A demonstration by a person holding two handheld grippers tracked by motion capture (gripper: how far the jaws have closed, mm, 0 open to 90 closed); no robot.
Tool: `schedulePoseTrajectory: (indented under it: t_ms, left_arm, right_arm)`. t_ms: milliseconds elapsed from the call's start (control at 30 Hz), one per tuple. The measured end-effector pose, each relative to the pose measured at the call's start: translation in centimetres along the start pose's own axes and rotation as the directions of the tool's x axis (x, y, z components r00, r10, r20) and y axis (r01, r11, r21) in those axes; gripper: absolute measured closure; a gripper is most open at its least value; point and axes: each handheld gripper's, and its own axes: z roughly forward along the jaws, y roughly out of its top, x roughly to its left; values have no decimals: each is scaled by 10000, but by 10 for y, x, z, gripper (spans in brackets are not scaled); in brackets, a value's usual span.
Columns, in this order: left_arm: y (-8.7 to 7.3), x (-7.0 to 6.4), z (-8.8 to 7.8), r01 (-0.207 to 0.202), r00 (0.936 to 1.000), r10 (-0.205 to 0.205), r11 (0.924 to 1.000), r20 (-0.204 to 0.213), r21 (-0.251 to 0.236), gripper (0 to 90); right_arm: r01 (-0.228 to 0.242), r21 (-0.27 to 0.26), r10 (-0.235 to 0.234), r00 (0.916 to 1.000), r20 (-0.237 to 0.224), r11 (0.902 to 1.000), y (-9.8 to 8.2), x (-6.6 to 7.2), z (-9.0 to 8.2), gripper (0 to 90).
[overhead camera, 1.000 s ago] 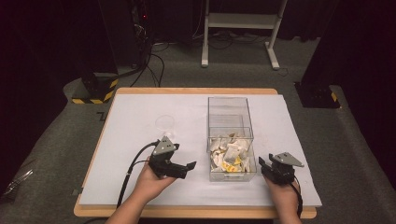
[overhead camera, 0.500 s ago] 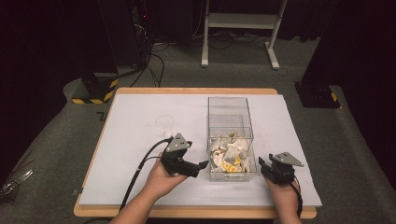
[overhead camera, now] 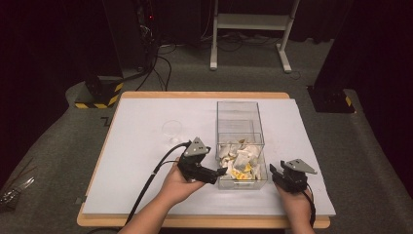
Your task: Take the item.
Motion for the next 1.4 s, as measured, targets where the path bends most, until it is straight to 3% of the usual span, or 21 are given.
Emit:
schedulePoseTrajectory:
  t_ms: [633, 933, 1100, 1267, 1400]
  left_arm:
    - [7, -12, 34, -147, 9981, 134, 9997, 608, 215, 144]
    - [10, -16, 45, -404, 9984, 382, 9977, 411, 541, 172]
    - [12, -18, 51, -510, 9980, 484, 9965, 403, 657, 235]
    - [14, -16, 61, -399, 9988, 369, 9944, 320, 982, 297]
    - [18, -14, 68, -567, 9983, 547, 9894, 187, 1335, 376]
  right_arm:
    - [-35, 6, 35, 10000, -17, 10000, 0, 0, 0, 523]
    - [-9, 4, 9, 10000, -24, 10000, 0, 1, -1, 521]
    - [-61, -8, 61, 10000, -42, 10000, 0, 0, -1, 520]
    - [-41, -8, 41, 9999, -103, 10000, 0, 0, -1, 520]
    - [-70, 3, 70, 9999, -156, 10000, 0, -1, -1, 520]
